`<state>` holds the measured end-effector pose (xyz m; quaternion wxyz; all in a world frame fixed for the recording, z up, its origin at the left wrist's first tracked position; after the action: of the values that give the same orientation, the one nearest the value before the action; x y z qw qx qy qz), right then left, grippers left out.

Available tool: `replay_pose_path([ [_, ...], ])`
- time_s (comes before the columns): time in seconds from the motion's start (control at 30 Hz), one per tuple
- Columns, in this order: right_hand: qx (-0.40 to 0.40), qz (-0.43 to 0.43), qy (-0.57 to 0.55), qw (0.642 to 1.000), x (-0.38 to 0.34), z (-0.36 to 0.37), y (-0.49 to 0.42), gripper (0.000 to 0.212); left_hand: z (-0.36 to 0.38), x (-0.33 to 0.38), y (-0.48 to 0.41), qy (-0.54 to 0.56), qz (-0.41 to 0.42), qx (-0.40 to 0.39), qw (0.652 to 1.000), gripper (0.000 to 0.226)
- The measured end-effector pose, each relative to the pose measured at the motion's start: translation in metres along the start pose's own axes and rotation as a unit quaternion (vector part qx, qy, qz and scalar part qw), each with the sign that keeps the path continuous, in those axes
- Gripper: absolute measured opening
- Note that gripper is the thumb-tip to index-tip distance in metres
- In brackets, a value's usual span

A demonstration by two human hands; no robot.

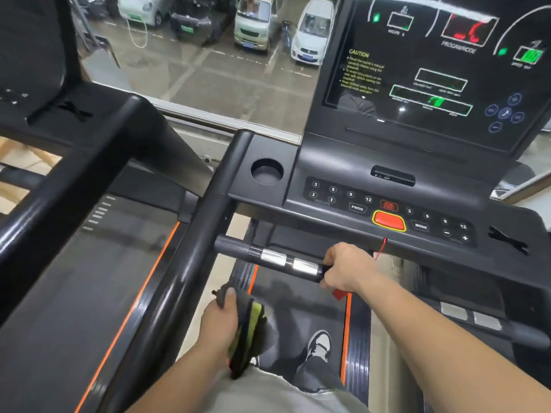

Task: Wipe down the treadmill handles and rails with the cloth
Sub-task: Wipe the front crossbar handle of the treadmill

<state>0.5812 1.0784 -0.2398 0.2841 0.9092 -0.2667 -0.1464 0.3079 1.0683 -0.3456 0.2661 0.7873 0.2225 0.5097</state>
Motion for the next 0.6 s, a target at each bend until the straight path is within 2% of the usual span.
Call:
replay_pose_path([
  [0.03,-0.007,-0.003,0.004,1.0,-0.001,-0.001,-0.001,0.026,0.0,-0.005,0.001,0.131,-0.09,-0.005,0.987,0.058],
  [0.07,-0.007,-0.006,0.01,1.0,-0.002,-0.002,-0.002,0.022,0.002,0.001,0.005,0.244,-0.143,-0.018,0.959,0.053],
  [0.13,0.004,-0.01,0.023,1.0,-0.003,-0.002,-0.003,0.018,0.008,0.03,0.014,0.392,-0.161,-0.046,0.905,0.049],
  [0.23,0.017,-0.017,0.032,0.999,-0.004,0.0,-0.003,0.018,0.018,0.081,0.018,0.506,-0.176,-0.04,0.844,0.044],
  [0.27,0.022,-0.02,0.038,0.999,-0.004,0.001,-0.003,0.017,0.026,0.095,0.018,0.519,-0.186,-0.04,0.833,0.047],
  [0.33,0.032,-0.023,0.052,0.998,-0.004,0.003,-0.002,0.018,0.046,0.113,0.014,0.478,-0.208,-0.034,0.853,0.056],
  [0.4,0.036,-0.027,0.058,0.997,-0.004,0.006,-0.001,0.02,0.064,0.122,0.007,0.434,-0.207,0.017,0.877,0.066],
  [0.5,0.034,-0.03,0.066,0.997,-0.002,0.009,-0.002,0.021,0.077,0.119,0.0,0.442,-0.184,0.112,0.871,0.071],
  [0.57,0.034,-0.035,0.075,0.996,0.0,0.01,-0.002,0.021,0.08,0.101,0.0,0.473,-0.151,0.1,0.862,0.066],
  [0.6,0.035,-0.038,0.079,0.995,0.001,0.011,-0.002,0.019,0.08,0.094,0.0,0.514,-0.146,0.062,0.843,0.062],
])
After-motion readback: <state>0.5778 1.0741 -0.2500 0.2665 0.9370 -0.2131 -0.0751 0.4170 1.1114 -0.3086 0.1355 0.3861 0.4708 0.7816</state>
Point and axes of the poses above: each hand's wrist, its own y-axis away from the middle knuckle, its own z-axis out of the palm, x = y × z, the point moved 2 cm from there along -y, towards the middle knuckle
